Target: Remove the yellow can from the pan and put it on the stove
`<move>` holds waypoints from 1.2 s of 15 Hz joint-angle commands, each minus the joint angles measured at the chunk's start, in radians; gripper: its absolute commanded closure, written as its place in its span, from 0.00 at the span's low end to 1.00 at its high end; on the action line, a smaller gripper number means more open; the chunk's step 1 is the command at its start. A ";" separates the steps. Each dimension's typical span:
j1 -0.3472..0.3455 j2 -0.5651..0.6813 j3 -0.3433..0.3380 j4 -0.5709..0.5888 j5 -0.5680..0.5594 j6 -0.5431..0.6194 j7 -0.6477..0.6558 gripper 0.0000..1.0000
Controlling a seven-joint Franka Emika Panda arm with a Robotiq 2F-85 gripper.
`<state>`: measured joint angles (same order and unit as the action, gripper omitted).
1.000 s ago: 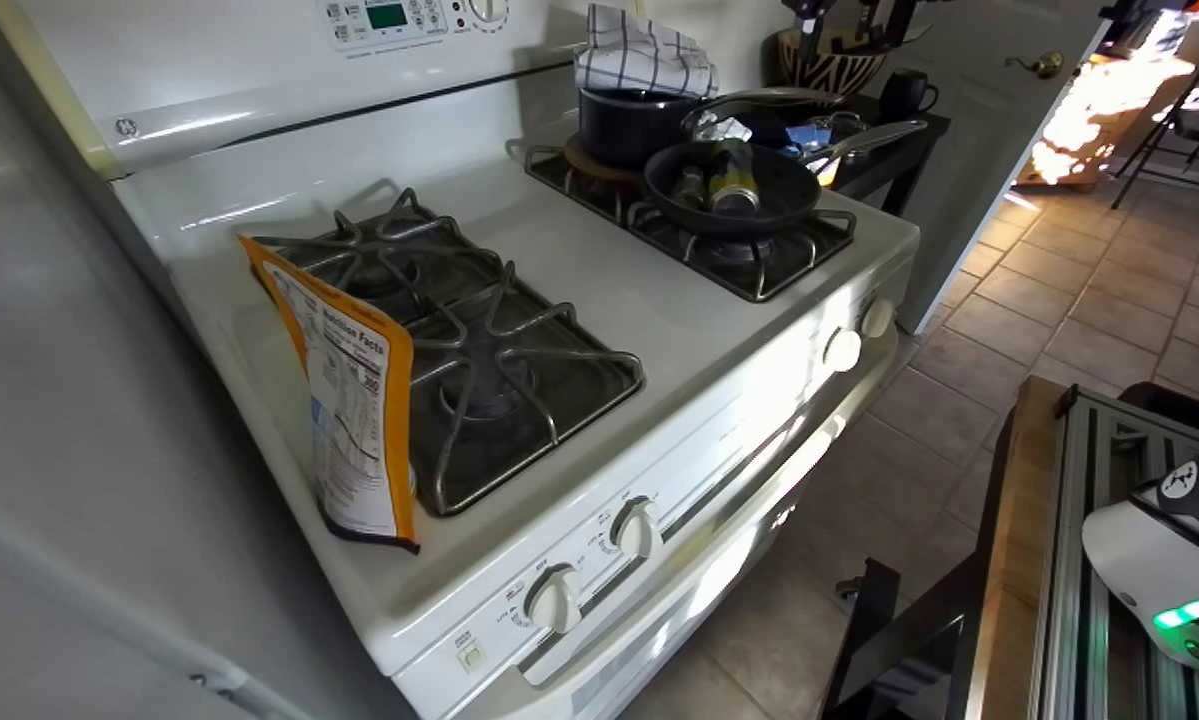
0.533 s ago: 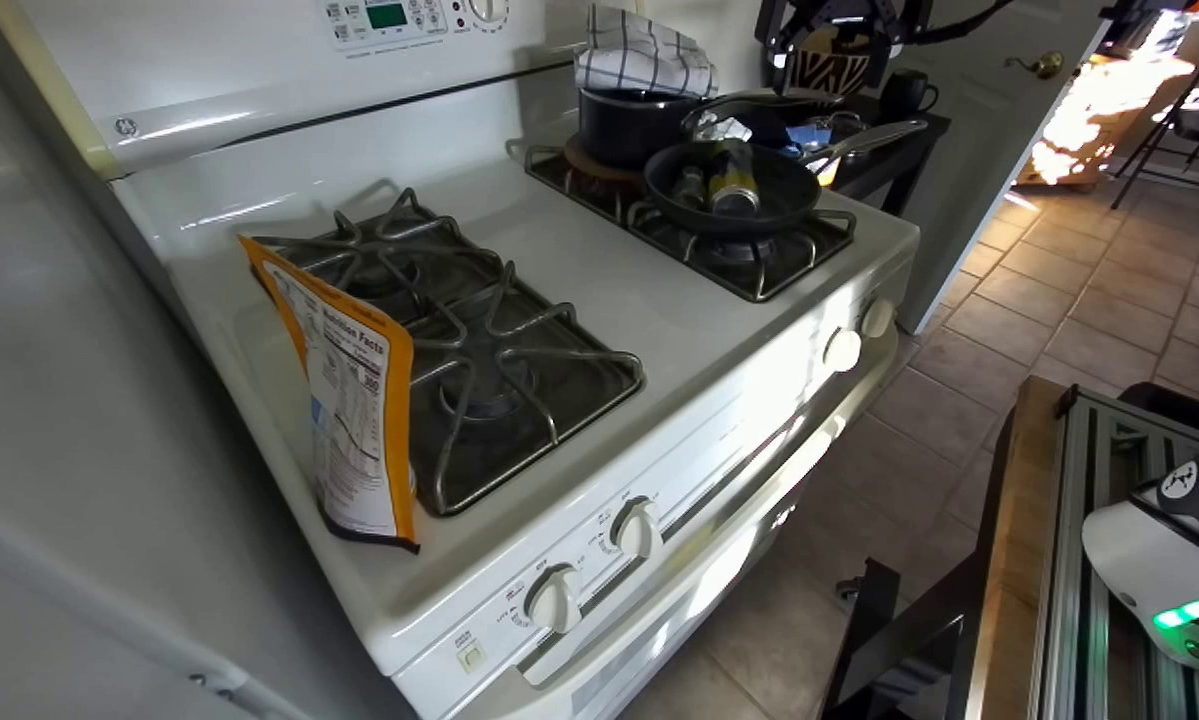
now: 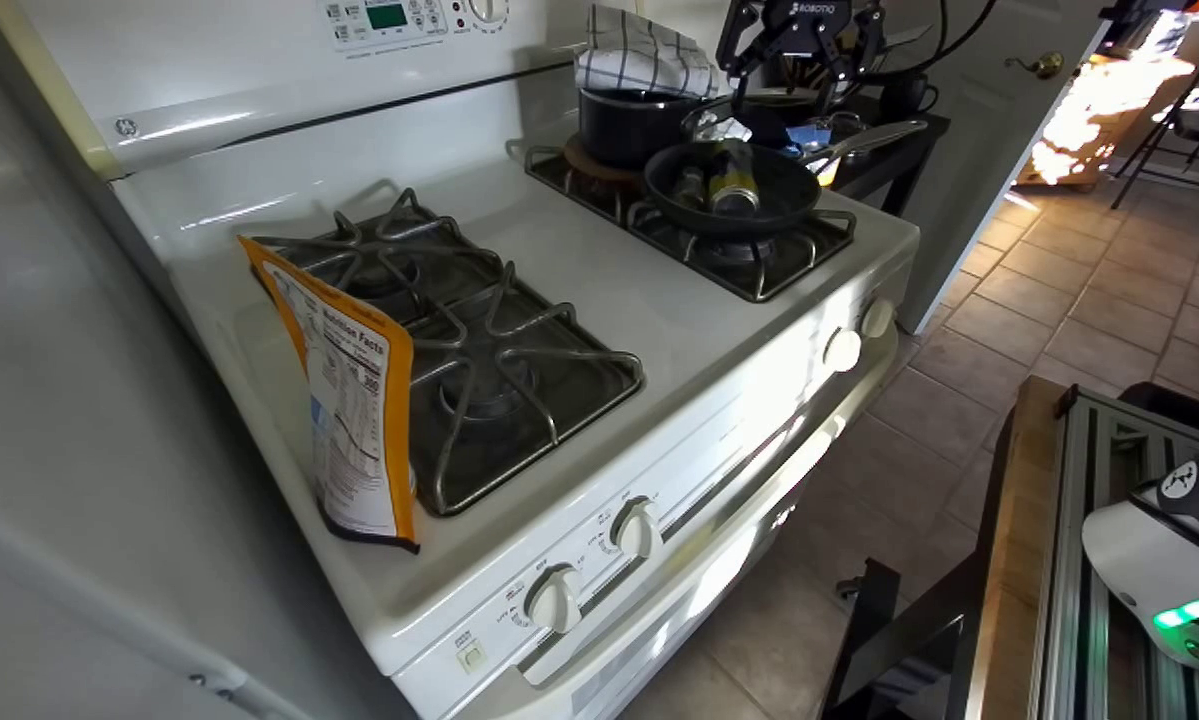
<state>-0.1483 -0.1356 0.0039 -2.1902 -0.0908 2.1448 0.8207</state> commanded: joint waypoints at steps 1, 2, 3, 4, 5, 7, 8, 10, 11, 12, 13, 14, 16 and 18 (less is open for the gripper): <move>0.015 0.044 -0.011 -0.020 -0.032 0.096 0.062 0.00; 0.019 0.050 -0.012 -0.027 -0.036 0.115 0.070 0.00; 0.021 0.056 -0.013 -0.034 -0.041 0.134 0.073 0.00; 0.024 0.062 -0.016 -0.037 -0.037 0.142 0.068 0.00; 0.027 0.061 -0.017 -0.047 -0.029 0.143 0.065 0.00; 0.028 0.060 -0.020 -0.062 -0.024 0.144 0.071 0.00; 0.028 0.061 -0.022 -0.067 -0.018 0.144 0.072 0.00; 0.027 0.071 -0.025 -0.080 -0.015 0.158 0.083 0.09; 0.026 0.076 -0.027 -0.086 -0.015 0.168 0.091 0.11; 0.026 0.081 -0.029 -0.091 -0.019 0.182 0.101 0.13; 0.026 0.086 -0.031 -0.094 -0.015 0.199 0.105 0.15; 0.027 0.089 -0.031 -0.096 -0.012 0.213 0.107 0.14; 0.029 0.100 -0.031 -0.096 -0.012 0.228 0.110 0.12; 0.032 0.114 -0.031 -0.091 -0.010 0.238 0.104 0.10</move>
<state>-0.1366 -0.0402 -0.0100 -2.2652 -0.1048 2.3379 0.8978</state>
